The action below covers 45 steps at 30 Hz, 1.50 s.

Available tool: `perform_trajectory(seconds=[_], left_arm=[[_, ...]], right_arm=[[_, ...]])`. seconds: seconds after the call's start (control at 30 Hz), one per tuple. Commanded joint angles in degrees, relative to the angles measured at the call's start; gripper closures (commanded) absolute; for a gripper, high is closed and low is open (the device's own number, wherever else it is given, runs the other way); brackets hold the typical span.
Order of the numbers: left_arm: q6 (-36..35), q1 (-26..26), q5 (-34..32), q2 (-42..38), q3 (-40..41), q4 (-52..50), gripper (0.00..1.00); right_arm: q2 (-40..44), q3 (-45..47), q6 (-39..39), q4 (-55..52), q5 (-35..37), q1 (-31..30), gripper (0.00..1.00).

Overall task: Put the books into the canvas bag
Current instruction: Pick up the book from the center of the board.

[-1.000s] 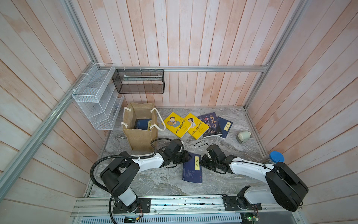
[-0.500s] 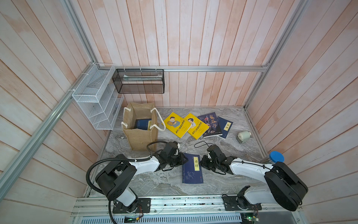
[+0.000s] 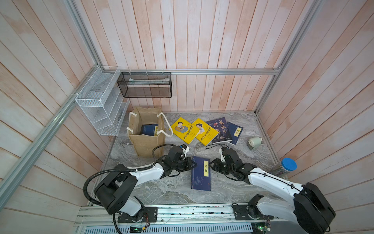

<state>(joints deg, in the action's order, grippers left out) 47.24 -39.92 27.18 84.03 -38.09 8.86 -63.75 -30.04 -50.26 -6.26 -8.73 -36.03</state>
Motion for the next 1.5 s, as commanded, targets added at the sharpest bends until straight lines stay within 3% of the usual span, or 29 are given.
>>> perform_trajectory(seconds=[0.0, 0.1, 0.17, 0.37, 0.6, 0.87, 1.13, 1.33, 1.47], left_arm=[[-8.7, 3.7, 0.8, -6.5, -3.4, -3.9, 0.99], [-11.9, 7.0, 0.9, -11.5, -3.9, -4.8, 0.99], [-13.6, 9.0, 1.5, -14.4, -4.4, -5.1, 1.00], [-17.5, 12.9, 8.7, -19.0, -8.3, -4.7, 1.00], [-18.0, 14.1, 19.0, -18.8, -14.3, -2.9, 1.00], [-12.3, 16.2, 28.9, -16.7, -15.1, 6.6, 1.00], [-9.8, 17.4, 31.3, -15.6, -15.2, 9.9, 1.00], [-9.4, 17.9, 31.3, -15.5, -15.3, 10.4, 1.00], [-9.2, 18.4, 31.1, -15.5, -15.2, 10.0, 1.00]], right_arm=[[6.6, -3.2, 6.4, -3.8, 5.3, 0.6, 0.60], [13.0, -3.1, 9.9, -0.8, 4.3, 1.7, 0.52], [16.5, -2.8, 12.0, 3.6, -0.8, 3.2, 0.46], [18.6, -6.1, 16.9, 9.5, -9.8, 3.4, 0.36], [13.9, -12.0, 18.4, 9.2, -16.0, 3.3, 0.35], [10.1, -13.0, 17.7, 11.8, -21.2, 3.3, 0.33], [6.1, -10.4, 10.9, 21.4, -32.7, 3.1, 0.32], [4.3, -8.5, 6.3, 31.0, -34.9, 2.2, 0.32], [3.8, -8.5, 6.1, 31.6, -34.7, 2.0, 0.43]])
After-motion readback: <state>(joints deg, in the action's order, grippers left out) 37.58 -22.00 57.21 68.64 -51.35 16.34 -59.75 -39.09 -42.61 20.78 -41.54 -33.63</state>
